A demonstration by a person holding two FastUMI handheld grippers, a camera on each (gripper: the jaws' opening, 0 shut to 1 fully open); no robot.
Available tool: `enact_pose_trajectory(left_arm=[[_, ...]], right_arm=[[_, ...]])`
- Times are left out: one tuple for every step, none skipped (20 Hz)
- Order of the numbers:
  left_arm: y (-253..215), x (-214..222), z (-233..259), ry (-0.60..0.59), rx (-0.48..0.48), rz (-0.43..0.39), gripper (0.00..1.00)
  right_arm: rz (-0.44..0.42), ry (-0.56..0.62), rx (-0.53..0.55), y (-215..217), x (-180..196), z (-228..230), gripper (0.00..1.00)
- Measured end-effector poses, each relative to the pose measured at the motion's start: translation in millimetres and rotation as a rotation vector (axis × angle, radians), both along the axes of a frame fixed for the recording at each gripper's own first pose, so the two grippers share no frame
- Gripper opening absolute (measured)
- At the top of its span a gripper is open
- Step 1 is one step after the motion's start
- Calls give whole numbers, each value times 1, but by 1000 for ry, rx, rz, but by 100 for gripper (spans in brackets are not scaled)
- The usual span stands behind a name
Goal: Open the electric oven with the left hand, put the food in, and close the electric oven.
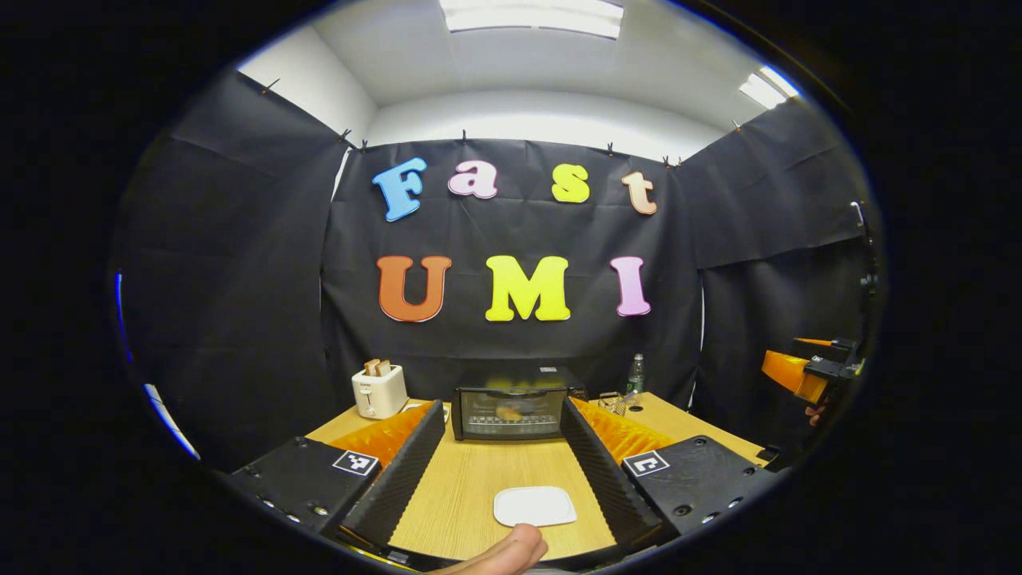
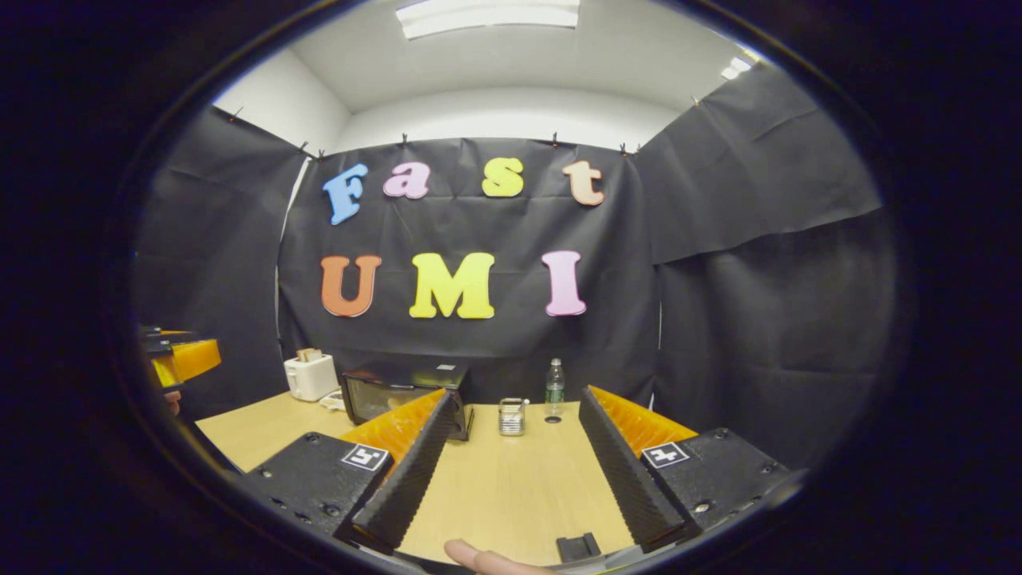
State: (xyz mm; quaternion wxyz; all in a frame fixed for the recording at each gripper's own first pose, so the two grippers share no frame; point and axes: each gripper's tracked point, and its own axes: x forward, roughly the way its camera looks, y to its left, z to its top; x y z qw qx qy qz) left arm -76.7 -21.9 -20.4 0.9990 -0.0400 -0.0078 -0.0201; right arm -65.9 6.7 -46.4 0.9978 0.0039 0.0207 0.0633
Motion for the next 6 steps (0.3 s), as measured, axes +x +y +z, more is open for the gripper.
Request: enact_pose_trajectory(left_arm=[[2,-1,-1,0,-1,2,95],[3,-3,-4,5,3,3,95],[5,-4,-8,14,7,7,95],[8,-5,-10,20,11,14,95],[9,-7,-12,22,13,17,95],[10,-9,-13,20,15,18,95]], right_arm=[[2,-8,7,2,-1,1,96],[3,-15,11,4,-2,4,96],[2,-18,12,6,-3,5,96],[2,-18,11,10,-4,5,96],[9,-20,9,14,-6,5,96],[20,-30,2,20,-9,9,96]])
